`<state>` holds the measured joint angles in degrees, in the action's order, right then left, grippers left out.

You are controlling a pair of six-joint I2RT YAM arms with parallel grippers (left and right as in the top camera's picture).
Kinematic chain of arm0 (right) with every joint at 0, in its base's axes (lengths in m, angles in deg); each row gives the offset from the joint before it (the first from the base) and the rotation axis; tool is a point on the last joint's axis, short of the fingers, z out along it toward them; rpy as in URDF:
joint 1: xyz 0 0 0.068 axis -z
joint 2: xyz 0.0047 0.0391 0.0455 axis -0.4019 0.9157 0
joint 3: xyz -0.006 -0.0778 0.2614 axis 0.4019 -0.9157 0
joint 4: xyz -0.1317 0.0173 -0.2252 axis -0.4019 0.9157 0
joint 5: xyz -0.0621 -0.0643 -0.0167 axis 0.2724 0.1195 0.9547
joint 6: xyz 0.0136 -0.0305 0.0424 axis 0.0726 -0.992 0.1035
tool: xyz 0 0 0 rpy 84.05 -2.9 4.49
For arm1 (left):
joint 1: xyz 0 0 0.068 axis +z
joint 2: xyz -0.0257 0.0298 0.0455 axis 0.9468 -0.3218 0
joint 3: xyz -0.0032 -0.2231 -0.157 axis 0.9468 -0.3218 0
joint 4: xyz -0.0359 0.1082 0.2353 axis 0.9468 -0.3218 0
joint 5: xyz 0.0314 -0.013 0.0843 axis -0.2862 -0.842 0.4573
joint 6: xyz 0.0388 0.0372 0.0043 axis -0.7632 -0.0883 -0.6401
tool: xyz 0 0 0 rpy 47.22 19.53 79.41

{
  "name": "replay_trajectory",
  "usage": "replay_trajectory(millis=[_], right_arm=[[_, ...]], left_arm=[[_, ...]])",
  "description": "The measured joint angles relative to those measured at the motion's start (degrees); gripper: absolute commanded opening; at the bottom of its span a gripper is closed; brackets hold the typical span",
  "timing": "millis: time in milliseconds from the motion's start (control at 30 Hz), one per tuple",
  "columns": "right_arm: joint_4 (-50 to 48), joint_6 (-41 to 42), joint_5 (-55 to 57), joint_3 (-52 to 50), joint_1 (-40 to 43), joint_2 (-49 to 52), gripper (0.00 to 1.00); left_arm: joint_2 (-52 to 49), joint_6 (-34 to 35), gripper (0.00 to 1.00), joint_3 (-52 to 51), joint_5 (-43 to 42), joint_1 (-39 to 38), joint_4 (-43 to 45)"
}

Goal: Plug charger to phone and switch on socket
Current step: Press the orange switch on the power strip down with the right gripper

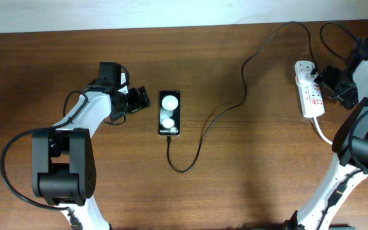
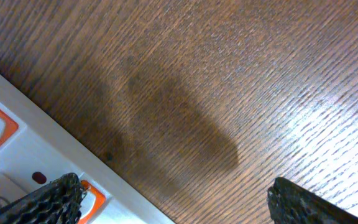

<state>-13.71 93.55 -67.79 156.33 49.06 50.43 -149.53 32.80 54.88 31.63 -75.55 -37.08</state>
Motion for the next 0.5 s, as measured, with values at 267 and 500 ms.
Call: replay_trajectory(millis=[267,500], right_arm=[[2.10,0.39,-0.42,0.33,0.11,-0.11,0.99],[2.16,0.48,0.15,0.44,-0.33,-0.13,0.99]], left_arm=[[0.00,0.00,0.99,0.00,-0.02,0.00,0.00],[0.00,0.02,0.99,0.00,-0.02,0.00,0.00]])
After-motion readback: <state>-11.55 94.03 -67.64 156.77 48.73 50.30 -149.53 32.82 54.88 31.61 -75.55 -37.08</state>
